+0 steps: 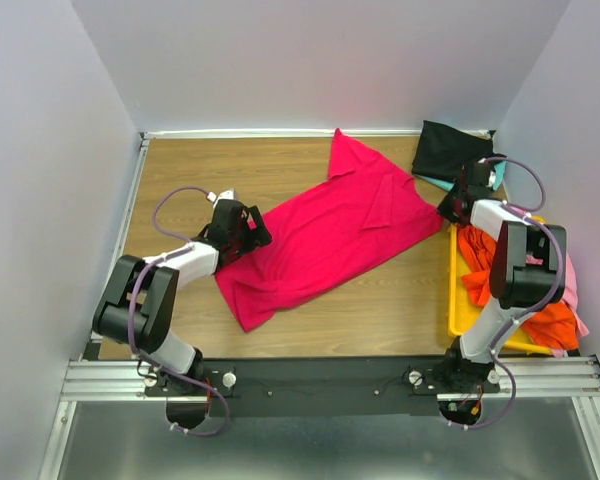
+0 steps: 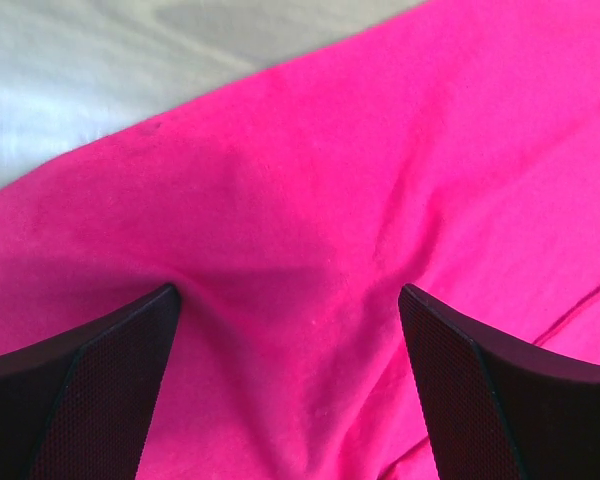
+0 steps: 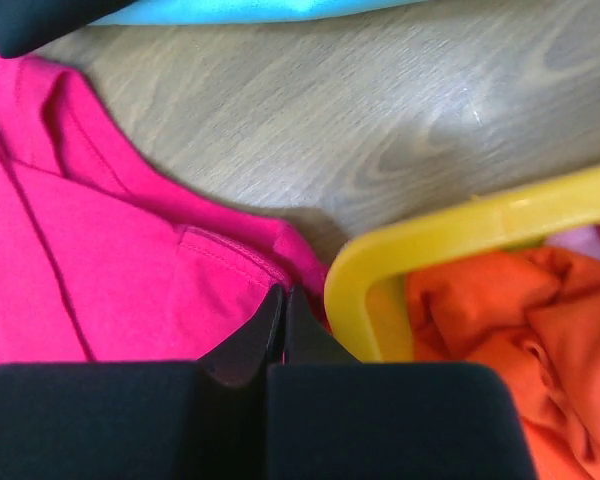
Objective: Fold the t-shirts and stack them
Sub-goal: Fold the tshirt
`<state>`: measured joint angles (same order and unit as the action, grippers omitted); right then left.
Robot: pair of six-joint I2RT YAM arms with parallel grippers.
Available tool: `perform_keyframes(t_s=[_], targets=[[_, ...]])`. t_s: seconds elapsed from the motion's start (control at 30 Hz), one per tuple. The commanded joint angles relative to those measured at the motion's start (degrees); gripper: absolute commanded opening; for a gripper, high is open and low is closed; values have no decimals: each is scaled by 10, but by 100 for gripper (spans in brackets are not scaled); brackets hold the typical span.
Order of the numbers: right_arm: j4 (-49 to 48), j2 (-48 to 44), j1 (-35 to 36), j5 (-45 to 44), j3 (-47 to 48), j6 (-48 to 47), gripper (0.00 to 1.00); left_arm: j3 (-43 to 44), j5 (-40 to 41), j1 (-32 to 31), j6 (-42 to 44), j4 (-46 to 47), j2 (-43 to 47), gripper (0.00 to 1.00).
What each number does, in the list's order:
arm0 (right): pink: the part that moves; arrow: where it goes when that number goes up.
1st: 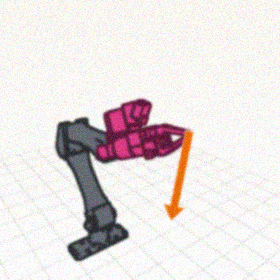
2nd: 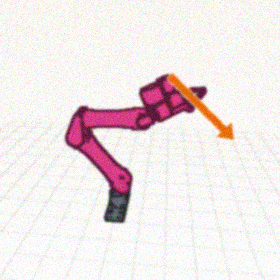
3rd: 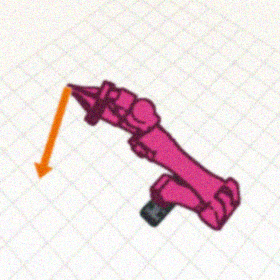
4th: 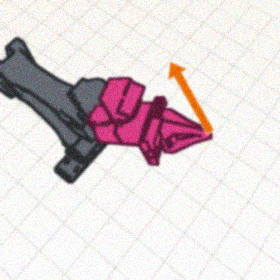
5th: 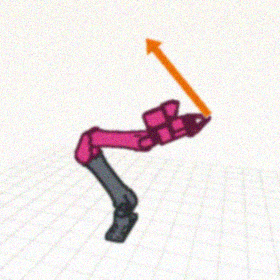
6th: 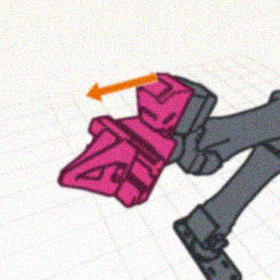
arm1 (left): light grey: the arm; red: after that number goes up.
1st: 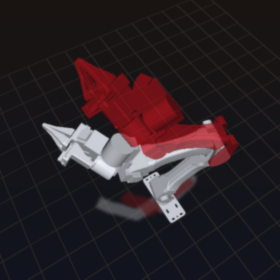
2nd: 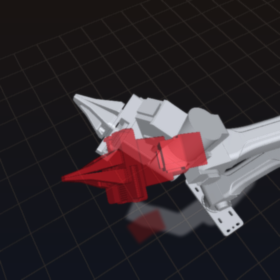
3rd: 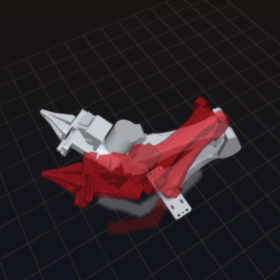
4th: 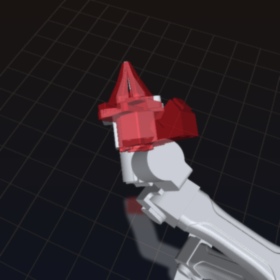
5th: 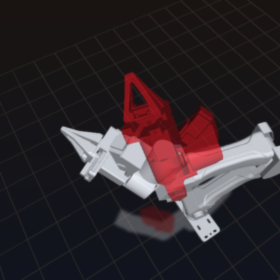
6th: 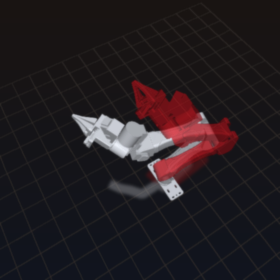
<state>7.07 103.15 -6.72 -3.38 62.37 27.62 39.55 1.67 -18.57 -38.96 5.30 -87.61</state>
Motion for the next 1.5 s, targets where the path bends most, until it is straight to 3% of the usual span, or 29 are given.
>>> perform_keyframes(t_s=[0.0,0.3,0.37,0.4,0.43,0.53,0.6,0.83,1.13,1.47], targets=[[7,-37,-4,-18,-21,-1,0,26,-31,20,24,-19,-36,98],[8,-65,-4,-42,-47,-4,1,125,14,32,76,-50,-61,98],[9,-71,-4,-51,-51,-5,13,140,32,36,85,-52,-70,98],[10,-74,-4,-54,-52,-5,31,154,36,39,86,-52,-77,98],[11,-79,-4,-53,-52,-5,40,160,39,41,88,-52,-79,98],[11,-105,8,-54,-58,-9,56,182,51,42,99,-52,-76,98],[10,-122,23,-53,-63,-12,60,185,49,42,110,-52,-65,98],[-47,-143,85,99,-97,-12,58,99,50,42,133,-30,73,98],[-58,-55,164,135,-84,-12,44,-18,156,10,115,-6,272,98],[-52,-59,166,84,-88,-13,40,-11,158,-2,122,-9,255,98]])
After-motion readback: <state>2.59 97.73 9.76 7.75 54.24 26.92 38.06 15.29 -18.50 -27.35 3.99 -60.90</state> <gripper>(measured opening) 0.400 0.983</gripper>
